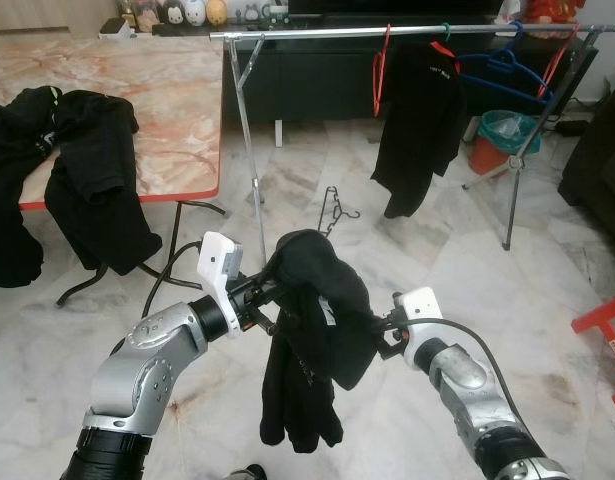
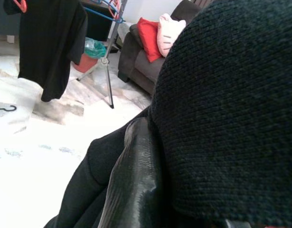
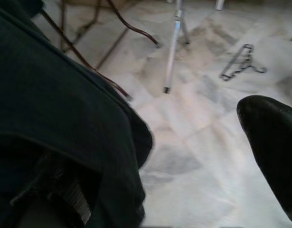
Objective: Hang hanger
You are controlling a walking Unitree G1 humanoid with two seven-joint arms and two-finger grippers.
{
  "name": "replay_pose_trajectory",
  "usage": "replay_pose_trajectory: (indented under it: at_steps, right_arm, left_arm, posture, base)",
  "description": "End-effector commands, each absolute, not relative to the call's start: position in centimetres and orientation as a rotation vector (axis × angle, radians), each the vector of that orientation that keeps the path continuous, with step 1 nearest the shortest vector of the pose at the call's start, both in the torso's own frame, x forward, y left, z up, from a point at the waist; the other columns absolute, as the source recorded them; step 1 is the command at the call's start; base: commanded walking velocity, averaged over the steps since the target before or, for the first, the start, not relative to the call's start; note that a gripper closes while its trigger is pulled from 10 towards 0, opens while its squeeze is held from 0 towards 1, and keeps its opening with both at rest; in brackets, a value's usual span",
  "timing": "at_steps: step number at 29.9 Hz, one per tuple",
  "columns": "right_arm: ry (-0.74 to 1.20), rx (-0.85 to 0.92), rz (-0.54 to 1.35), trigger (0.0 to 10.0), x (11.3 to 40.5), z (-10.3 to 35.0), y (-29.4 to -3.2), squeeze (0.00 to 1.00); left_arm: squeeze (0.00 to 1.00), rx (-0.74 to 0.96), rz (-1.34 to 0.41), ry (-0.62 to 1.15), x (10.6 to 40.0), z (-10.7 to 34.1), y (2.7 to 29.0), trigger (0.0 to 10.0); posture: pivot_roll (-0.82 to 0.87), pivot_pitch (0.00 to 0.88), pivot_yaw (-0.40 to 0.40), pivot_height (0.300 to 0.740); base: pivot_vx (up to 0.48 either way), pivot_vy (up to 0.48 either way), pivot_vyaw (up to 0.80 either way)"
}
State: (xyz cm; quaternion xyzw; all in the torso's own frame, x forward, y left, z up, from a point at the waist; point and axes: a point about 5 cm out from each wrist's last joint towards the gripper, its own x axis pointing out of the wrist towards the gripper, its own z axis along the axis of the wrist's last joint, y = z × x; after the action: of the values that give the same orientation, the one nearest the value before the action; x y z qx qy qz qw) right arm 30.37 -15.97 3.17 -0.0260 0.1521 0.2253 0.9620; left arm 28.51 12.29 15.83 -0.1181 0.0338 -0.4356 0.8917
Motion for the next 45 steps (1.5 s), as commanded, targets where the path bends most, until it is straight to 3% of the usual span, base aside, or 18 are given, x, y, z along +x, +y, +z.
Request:
replay_pose_trajectory:
  at_steps: [1, 5, 6, 8, 9, 45]
  right_arm:
    - [0.303, 0.003, 0.477, 10.0, 30.1, 3.0, -15.9, 0.0]
    - [0.31, 0.026, 0.527, 10.0, 29.7, 2.7, -15.6, 0.0]
    - [0.314, 0.027, 0.532, 9.2, 29.6, 2.6, -15.6, 0.0]
    - [0.318, 0.03, 0.533, 9.2, 29.5, 2.5, -15.6, 0.0]
    - [0.324, 0.031, 0.536, 0.0, 29.4, 2.3, -15.7, 0.0]
    - [0.433, 0.104, 0.554, 0.0, 26.9, -0.5, -15.7, 0.0]
  left_arm:
    - [0.0, -0.24, -0.936, 0.014, 28.5, 17.4, 11.9, 10.0]
    - [0.0, -0.238, -0.935, 0.014, 28.5, 17.4, 11.9, 10.0]
    - [0.0, -0.238, -0.934, 0.014, 28.5, 17.4, 11.9, 10.0]
    - [0.0, -0.238, -0.934, 0.015, 28.5, 17.4, 11.9, 10.0]
    - [0.0, -0.238, -0.935, 0.015, 28.5, 17.4, 11.9, 10.0]
    - [0.0, -0.247, -0.918, -0.007, 28.8, 18.0, 12.2, 10.0]
  posture:
    - [0.03, 0.066, -0.002, 0.74]
    - [0.03, 0.065, -0.002, 0.74]
    - [0.03, 0.065, -0.001, 0.74]
    - [0.03, 0.065, -0.001, 0.74]
    - [0.03, 0.066, 0.0, 0.74]
    - [0.03, 0.063, 0.001, 0.74]
  base:
    - [0.0, 0.0, 0.0]
    - [0.0, 0.0, 0.0]
    - [0.0, 0.0, 0.0]
    - [0.0, 0.0, 0.0]
    - [0.0, 0.0, 0.0]
    - [0.0, 0.0, 0.0]
